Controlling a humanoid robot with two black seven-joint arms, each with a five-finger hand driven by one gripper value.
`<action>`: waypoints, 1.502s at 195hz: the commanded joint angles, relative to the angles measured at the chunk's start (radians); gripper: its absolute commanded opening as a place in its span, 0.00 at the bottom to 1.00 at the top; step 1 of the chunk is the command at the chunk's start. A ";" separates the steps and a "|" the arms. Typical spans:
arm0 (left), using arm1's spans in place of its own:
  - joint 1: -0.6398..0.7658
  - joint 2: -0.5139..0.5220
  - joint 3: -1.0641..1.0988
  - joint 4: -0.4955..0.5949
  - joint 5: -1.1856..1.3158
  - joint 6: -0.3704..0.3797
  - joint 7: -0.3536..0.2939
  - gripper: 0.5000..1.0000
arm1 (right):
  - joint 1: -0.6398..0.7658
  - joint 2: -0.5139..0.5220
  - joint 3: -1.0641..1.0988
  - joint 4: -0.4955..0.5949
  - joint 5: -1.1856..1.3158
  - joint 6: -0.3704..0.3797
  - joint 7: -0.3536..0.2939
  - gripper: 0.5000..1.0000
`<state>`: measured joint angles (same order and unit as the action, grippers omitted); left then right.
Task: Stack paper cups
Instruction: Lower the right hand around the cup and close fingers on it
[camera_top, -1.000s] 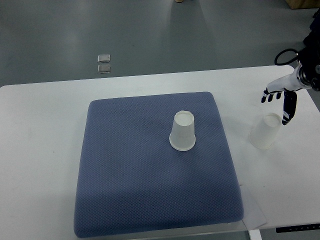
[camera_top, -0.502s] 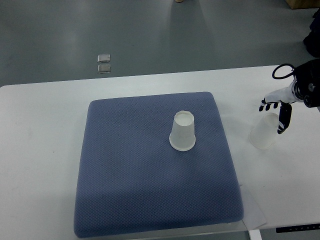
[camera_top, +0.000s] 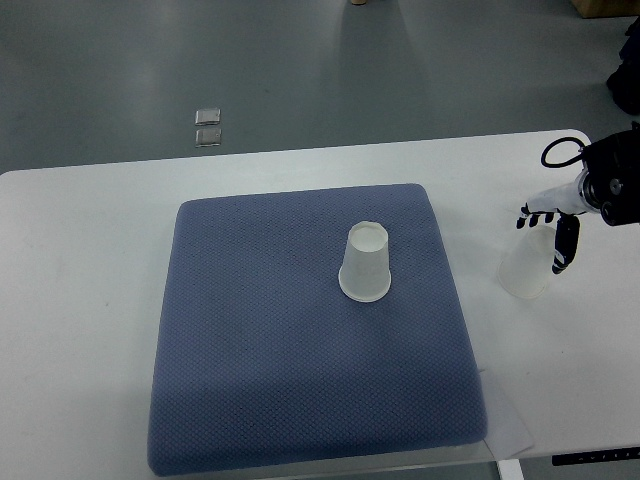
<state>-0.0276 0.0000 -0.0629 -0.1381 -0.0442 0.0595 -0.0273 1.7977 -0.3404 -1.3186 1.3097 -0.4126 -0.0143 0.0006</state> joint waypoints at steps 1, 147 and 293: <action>0.000 0.000 0.000 0.000 0.000 -0.001 0.000 1.00 | -0.005 0.001 0.001 -0.006 0.000 -0.001 -0.001 0.79; 0.000 0.000 0.000 0.000 0.000 0.000 0.000 1.00 | -0.047 0.020 0.001 -0.030 0.000 -0.046 -0.002 0.54; 0.000 0.000 0.000 0.000 0.000 0.000 0.000 1.00 | 0.066 -0.045 -0.005 -0.004 -0.006 0.007 0.001 0.31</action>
<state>-0.0276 0.0000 -0.0629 -0.1381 -0.0445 0.0590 -0.0273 1.8054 -0.3558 -1.3206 1.2892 -0.4154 -0.0412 0.0003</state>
